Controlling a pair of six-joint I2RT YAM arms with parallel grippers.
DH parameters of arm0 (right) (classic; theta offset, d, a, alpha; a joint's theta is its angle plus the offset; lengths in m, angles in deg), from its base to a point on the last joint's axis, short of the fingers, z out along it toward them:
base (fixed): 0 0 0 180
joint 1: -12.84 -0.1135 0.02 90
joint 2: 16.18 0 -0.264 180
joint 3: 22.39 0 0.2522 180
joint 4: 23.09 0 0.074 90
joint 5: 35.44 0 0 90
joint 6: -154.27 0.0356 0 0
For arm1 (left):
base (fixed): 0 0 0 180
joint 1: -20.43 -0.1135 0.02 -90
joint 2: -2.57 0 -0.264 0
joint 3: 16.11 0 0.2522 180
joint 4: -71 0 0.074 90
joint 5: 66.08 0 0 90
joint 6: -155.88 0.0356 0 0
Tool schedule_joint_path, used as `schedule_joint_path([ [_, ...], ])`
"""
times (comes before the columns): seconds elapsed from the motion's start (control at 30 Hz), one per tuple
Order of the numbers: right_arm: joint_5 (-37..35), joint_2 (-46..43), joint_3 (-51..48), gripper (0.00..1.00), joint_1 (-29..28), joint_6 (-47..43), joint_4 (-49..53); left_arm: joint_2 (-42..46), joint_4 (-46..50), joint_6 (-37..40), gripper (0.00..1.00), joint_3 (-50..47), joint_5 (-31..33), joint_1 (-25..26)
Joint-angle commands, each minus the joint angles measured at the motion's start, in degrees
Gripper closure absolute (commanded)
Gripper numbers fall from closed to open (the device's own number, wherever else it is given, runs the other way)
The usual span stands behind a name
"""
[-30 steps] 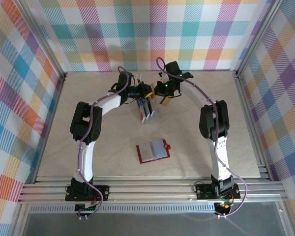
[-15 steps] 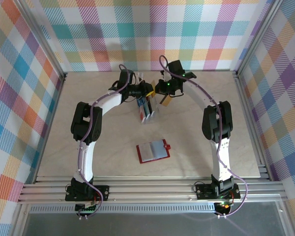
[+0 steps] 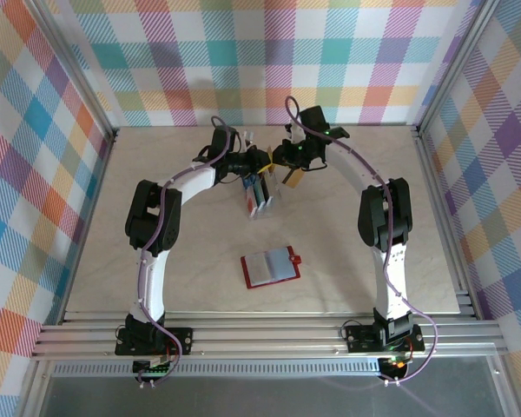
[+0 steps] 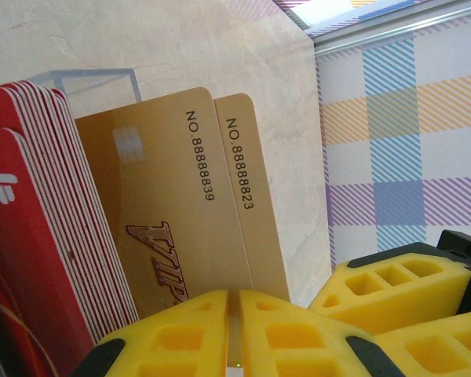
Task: Put the credit cards into the card holder
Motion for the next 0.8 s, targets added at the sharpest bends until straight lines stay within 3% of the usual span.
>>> schedule_joint_path([
  [0.0, 6.1, -1.0, 0.4, 0.8, -0.6, 0.9, -2.6, -1.6, 1.7, 1.7, 0.88, -1.3, 1.6, 0.7],
  [0.33, 5.9, -1.0, 0.5, 0.79, -0.6, 1.0, -2.6, -1.6, 1.8, 1.7, 0.88, -1.3, 1.6, 0.7],
  [0.57, -1.2, 1.0, 2.7, 0.64, -0.5, -0.6, 0.4, 2.4, -3.0, -1.2, 0.89, -5.0, -1.6, -1.2],
  [0.77, -1.1, 4.1, 5.9, 0.62, -1.2, -1.8, 1.9, 7.5, -9.0, -5.1, 0.88, -10.0, -4.1, -3.6],
])
